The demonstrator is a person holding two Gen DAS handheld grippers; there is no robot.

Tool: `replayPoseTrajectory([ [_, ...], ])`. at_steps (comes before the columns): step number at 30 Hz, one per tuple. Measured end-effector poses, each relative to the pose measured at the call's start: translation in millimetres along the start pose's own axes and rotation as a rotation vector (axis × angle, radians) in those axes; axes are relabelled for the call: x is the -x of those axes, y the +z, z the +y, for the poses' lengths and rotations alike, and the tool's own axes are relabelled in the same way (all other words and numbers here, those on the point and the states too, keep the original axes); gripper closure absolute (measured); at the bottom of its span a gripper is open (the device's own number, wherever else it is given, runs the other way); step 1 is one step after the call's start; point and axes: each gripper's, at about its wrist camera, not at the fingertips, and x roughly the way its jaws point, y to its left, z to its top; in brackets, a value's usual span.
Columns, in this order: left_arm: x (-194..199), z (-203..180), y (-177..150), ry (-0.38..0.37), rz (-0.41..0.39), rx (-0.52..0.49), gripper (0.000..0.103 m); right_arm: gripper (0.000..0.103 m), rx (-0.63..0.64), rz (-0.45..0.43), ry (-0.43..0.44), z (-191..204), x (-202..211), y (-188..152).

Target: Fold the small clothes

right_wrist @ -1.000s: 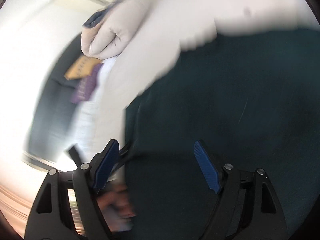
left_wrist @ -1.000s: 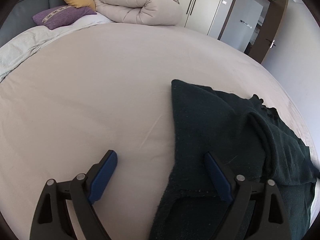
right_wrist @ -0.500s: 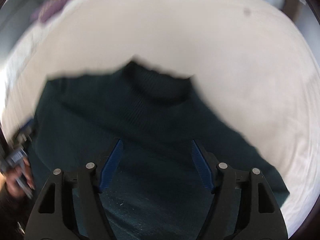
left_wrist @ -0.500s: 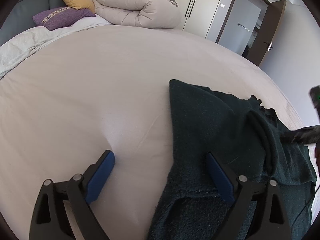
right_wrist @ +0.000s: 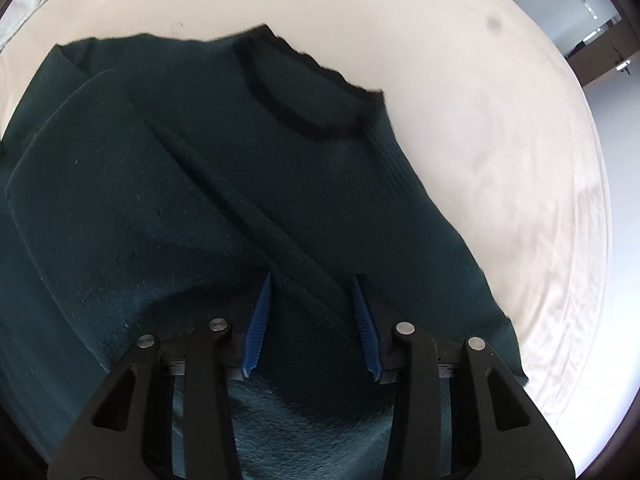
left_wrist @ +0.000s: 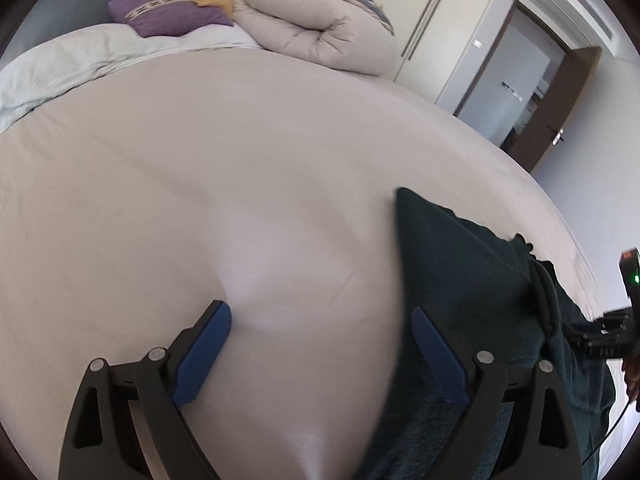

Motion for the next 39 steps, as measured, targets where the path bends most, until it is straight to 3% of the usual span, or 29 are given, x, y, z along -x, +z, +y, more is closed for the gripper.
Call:
replayPoseTrajectory([
  [2,-1,-2,0,0.014,0.003,-0.006,0.012,0.065,0.002,0.009,-0.014,-8,2,-5],
  [5,-1,-4,1,0.022,0.001,-0.016,0.011,0.064,0.063,-0.069,-0.072,1,18,-4],
  [9,17,19,5,-0.075,-0.048,0.109,0.011,0.063,-0.043,-0.221,0.069,-3,60,-1],
  [12,44,39,5,-0.069,-0.117,0.202,0.011,0.062,-0.082,-0.334,0.111,8,94,-6],
  [15,60,45,-2,-0.088,-0.144,0.215,0.011,0.062,0.0,-0.382,0.283,50,114,-10],
  [18,74,47,-12,-0.126,-0.151,0.221,0.011,0.062,-0.098,-0.316,0.69,78,101,-10],
  [21,84,47,-17,-0.168,-0.132,0.189,0.011,0.059,-0.285,-0.22,0.837,87,63,-10],
  [23,91,49,-18,-0.182,-0.125,0.15,0.011,0.058,-0.349,-0.202,0.865,92,46,-14],
  [26,97,57,-14,-0.196,-0.149,0.138,0.011,0.045,-0.491,-0.305,0.976,83,43,-20],
  [28,99,63,-13,-0.21,-0.169,0.157,0.011,0.044,-0.552,-0.342,0.973,75,40,-14],
  [31,99,73,-16,-0.205,-0.2,0.163,0.011,0.039,-0.53,-0.39,0.898,86,55,-6],
  [33,91,84,-16,-0.211,-0.176,0.214,0.011,0.035,-0.494,-0.413,0.865,104,66,-2],
  [36,86,96,-12,-0.237,-0.155,0.293,0.011,0.008,-0.504,-0.477,0.817,128,78,4],
  [39,92,101,-8,-0.218,-0.192,0.303,0.011,0.0,-0.494,-0.5,0.762,146,87,11],
])
